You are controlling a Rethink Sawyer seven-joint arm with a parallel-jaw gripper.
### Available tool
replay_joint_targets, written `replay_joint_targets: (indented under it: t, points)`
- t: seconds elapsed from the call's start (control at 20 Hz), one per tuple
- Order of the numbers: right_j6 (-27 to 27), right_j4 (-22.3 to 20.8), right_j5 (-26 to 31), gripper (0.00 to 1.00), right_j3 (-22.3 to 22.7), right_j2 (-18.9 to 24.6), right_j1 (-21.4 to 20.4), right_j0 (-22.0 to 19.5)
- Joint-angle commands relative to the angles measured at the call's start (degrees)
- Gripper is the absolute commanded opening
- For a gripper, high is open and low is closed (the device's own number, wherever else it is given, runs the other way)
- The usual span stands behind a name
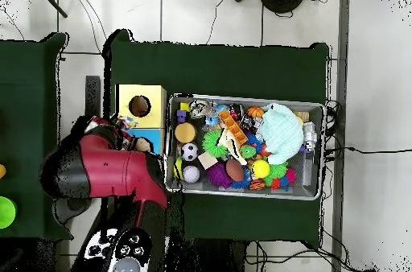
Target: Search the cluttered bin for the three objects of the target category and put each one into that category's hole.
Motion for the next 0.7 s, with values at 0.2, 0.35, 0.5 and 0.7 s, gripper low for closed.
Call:
replay_joint_targets:
  t: [0.2,0.35,0.5,0.7]
  points:
    - [10.2,0.49,7.5,0.0,-1.92,-3.62,-0.65,1.5]
    - [9.76,0.45,8.54,0.0,-2.56,-4.55,-1.21,1.79]
    - [8.37,0.68,5.31,0.0,-1.84,-2.87,-0.08,0.03]
    - [7.93,0.66,3.54,0.0,-2.67,-2.07,2.08,-1.0]
